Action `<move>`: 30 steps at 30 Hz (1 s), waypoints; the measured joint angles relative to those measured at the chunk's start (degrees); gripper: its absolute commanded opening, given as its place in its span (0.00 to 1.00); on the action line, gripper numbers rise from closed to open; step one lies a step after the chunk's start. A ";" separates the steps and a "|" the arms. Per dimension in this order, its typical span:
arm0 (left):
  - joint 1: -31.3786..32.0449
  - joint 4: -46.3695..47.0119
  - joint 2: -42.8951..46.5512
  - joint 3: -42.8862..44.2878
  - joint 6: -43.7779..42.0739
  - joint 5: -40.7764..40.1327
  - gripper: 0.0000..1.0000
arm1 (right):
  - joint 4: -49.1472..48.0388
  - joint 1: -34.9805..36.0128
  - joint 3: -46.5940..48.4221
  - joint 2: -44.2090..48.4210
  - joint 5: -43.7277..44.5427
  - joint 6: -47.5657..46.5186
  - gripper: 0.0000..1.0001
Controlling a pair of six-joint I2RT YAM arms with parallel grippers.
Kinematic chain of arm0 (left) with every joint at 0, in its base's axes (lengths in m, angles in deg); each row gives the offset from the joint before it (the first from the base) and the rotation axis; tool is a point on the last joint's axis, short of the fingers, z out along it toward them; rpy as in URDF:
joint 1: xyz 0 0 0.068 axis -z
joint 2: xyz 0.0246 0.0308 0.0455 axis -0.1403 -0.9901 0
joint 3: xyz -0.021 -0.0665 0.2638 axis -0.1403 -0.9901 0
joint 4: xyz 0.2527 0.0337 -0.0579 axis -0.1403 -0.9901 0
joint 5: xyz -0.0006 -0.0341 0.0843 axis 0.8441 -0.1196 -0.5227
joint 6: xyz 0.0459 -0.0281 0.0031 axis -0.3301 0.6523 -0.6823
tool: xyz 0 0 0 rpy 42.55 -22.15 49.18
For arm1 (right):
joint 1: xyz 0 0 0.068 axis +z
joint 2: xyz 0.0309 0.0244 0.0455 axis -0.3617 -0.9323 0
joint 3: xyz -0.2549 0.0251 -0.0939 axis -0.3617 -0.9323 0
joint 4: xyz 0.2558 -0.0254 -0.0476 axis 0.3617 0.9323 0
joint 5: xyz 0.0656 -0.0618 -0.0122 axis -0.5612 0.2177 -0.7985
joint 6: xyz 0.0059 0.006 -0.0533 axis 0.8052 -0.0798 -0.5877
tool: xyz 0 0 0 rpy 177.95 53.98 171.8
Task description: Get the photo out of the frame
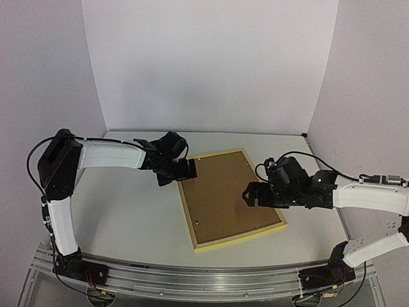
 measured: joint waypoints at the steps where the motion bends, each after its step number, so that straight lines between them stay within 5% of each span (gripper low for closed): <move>1: -1.43 0.03 -0.80 2.72 -2.78 0.26 1.00 | 1.59 -0.28 -1.46 1.41 -1.53 1.95 0.97; 16: -17.92 -0.84 -34.46 45.69 -36.27 13.85 0.99 | 8.53 -5.64 -12.73 4.23 -18.59 15.58 0.98; 19: -18.26 -2.04 -36.73 47.98 -40.04 17.09 0.98 | 7.15 -7.58 -12.90 0.96 -20.75 15.44 0.97; 30: -17.85 -0.22 -37.48 45.95 -46.90 26.16 0.71 | 3.58 -14.21 -9.71 -9.14 -23.36 14.71 0.91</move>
